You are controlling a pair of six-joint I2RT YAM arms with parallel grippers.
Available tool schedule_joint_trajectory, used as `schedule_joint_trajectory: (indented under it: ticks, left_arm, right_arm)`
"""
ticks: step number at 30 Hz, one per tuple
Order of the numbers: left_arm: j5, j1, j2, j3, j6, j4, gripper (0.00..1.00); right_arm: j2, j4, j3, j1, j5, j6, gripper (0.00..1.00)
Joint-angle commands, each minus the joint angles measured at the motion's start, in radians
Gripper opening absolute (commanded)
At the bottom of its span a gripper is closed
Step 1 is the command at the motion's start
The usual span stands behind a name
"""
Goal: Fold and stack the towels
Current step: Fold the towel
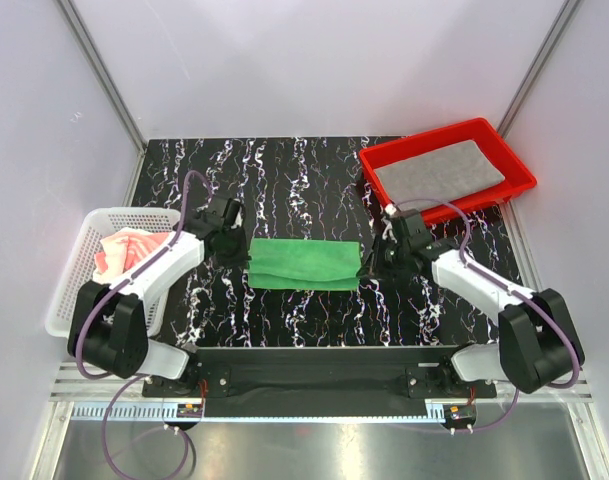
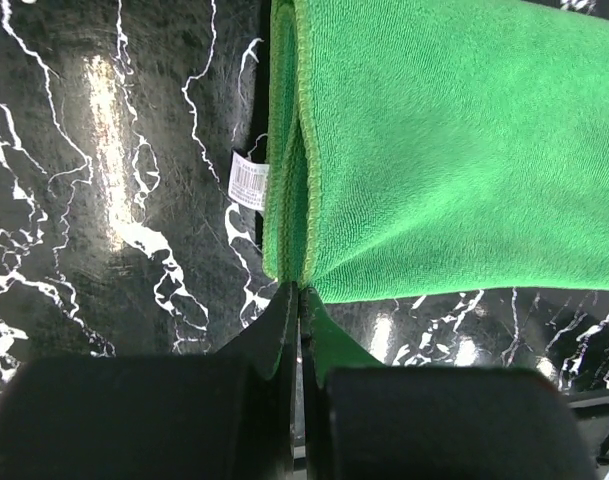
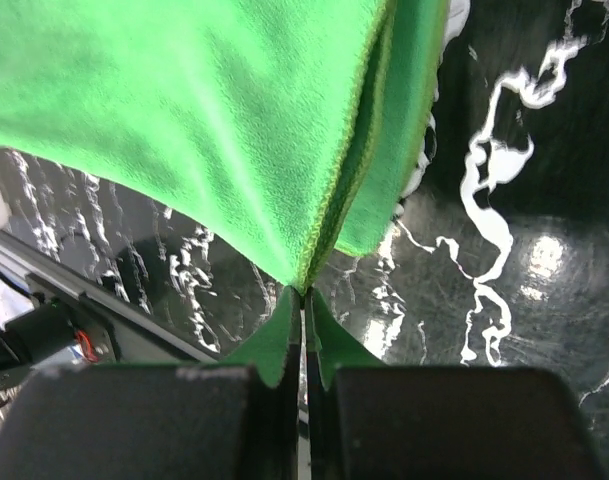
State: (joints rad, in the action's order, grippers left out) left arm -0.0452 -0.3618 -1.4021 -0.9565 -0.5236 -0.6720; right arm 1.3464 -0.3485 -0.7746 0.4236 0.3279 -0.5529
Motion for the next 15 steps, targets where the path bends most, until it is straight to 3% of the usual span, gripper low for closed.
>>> schedule_joint_trajectory:
  ticks: [1,10,13,14,15]
  left_arm:
    - [0.002,-0.003,-0.012,0.062,0.013,0.018,0.00]
    - [-0.018,-0.003,-0.073,0.156,0.004,0.101,0.02]
    - [-0.012,-0.006,-0.080,0.163,0.001,0.098,0.15]
    - [0.013,-0.009,-0.074,0.162,-0.003,0.085,0.22]
    - [0.027,-0.009,-0.071,0.154,-0.004,0.078,0.30]
  right_arm:
    - [-0.006,0.086,0.098,0.003,0.054,-0.045,0.00]
    - [0.049,0.227,0.212,0.004,0.039,-0.061,0.00]
    - [0.040,0.217,0.205,0.003,0.031,-0.053,0.03]
    - [0.033,0.194,0.202,0.004,0.025,-0.053,0.08]
    - [0.024,0.177,0.192,0.003,0.023,-0.053,0.21]
